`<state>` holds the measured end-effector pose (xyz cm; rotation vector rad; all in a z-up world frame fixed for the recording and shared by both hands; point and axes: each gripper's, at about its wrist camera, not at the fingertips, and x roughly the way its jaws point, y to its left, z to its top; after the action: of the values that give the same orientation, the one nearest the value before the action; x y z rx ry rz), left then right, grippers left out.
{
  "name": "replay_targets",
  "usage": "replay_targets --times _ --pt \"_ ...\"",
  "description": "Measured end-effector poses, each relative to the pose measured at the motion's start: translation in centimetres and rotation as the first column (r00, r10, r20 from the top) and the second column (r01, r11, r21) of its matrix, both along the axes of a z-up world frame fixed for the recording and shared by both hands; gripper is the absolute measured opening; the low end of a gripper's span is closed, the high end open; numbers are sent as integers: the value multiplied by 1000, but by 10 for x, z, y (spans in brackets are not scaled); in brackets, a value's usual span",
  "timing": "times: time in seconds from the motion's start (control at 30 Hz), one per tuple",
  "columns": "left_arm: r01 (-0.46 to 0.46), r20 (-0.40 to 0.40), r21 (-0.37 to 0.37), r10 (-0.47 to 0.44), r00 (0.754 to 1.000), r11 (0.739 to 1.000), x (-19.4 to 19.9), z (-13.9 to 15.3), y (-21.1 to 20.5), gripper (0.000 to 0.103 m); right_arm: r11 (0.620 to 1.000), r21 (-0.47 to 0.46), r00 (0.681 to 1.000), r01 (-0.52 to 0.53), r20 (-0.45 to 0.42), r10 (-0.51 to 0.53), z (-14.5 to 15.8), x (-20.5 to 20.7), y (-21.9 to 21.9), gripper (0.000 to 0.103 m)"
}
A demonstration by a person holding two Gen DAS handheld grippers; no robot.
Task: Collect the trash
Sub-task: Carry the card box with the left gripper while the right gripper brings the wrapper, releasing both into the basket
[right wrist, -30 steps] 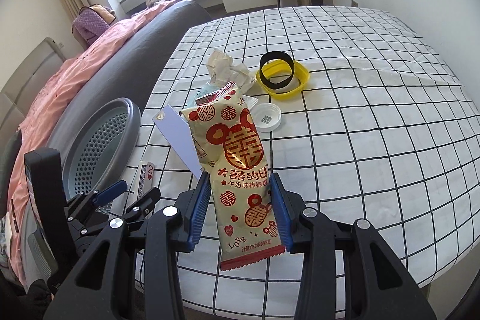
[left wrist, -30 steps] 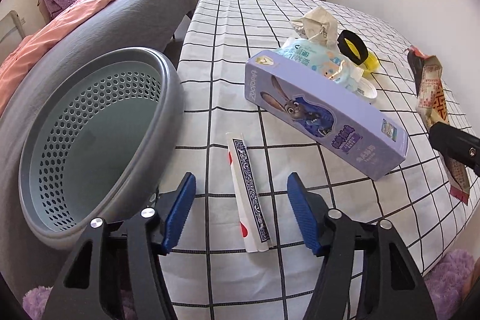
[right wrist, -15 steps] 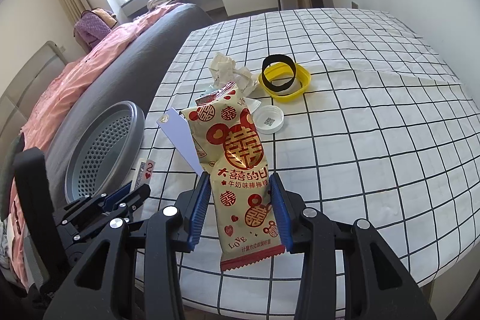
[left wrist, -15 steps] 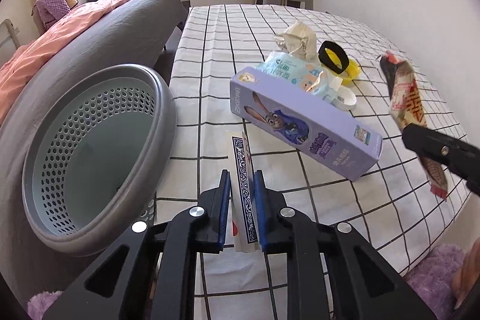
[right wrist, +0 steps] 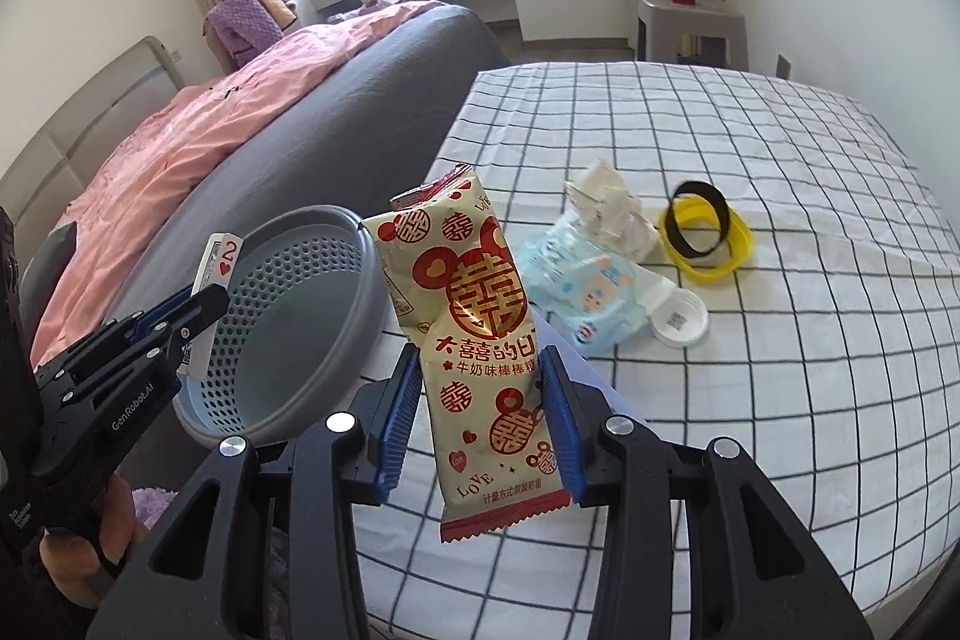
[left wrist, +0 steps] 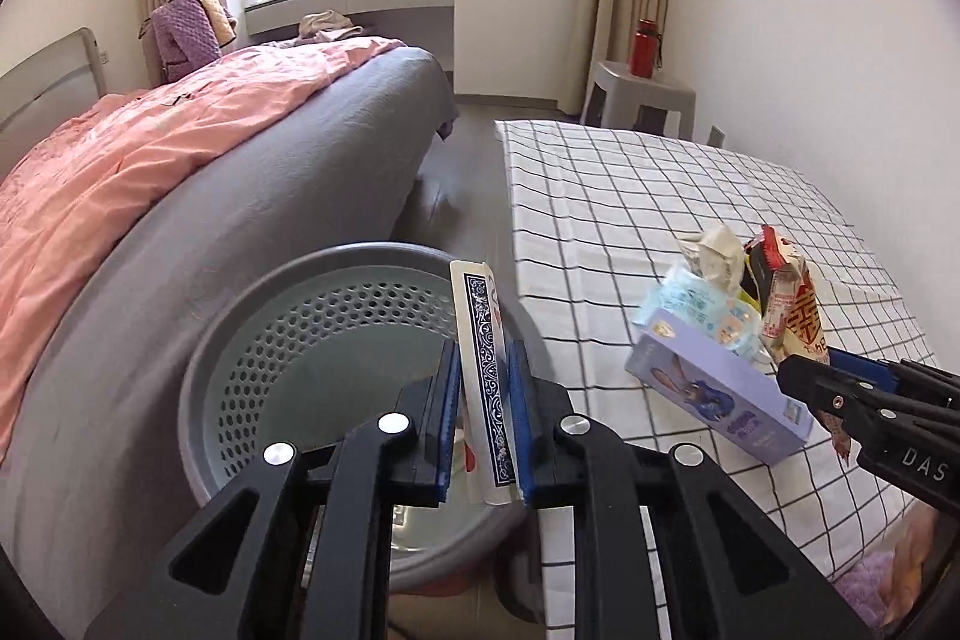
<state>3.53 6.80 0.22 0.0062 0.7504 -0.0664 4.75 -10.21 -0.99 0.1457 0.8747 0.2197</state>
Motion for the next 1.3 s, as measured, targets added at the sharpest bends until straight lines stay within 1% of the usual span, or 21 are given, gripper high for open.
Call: replay_targets --times 0.23,0.43,0.6,0.77,0.97,1.07,1.13,1.17,1.2,1.23,1.3 --pt "-110 5 2 110 994 994 22 2 57 16 994 8 994 -110 11 110 7 41 54 40" --pt "-166 -23 -7 166 986 986 34 -10 86 16 980 3 980 -198 -2 198 1 70 98 40" --pt "-172 -65 -10 171 983 985 40 -27 96 16 967 7 966 -256 -38 256 -17 85 123 40" --pt "-158 -112 -36 154 982 987 45 -40 100 16 963 18 960 -269 -69 270 -30 87 131 40" --pt "-158 -133 -39 152 979 987 50 -47 101 16 959 8 956 -282 -81 281 -38 87 136 40" --pt "-165 -129 -42 158 979 985 49 -46 101 16 958 7 954 -288 -86 288 -40 87 137 40" --pt "-169 -127 -42 163 978 985 49 -45 101 21 956 -1 953 -294 -83 293 -40 85 139 41" --pt "-173 -127 -40 167 978 984 49 -45 101 28 956 -8 953 -293 -77 292 -40 84 139 41" --pt "-177 -126 -39 171 977 983 48 -45 101 33 956 -11 954 -292 -74 290 -39 84 139 42" --pt "-179 -124 -40 173 977 983 48 -44 102 34 957 -9 955 -291 -71 289 -39 84 138 43" --pt "-188 -117 -34 183 976 982 47 -43 103 44 959 -7 957 -284 -66 283 -38 83 136 48"
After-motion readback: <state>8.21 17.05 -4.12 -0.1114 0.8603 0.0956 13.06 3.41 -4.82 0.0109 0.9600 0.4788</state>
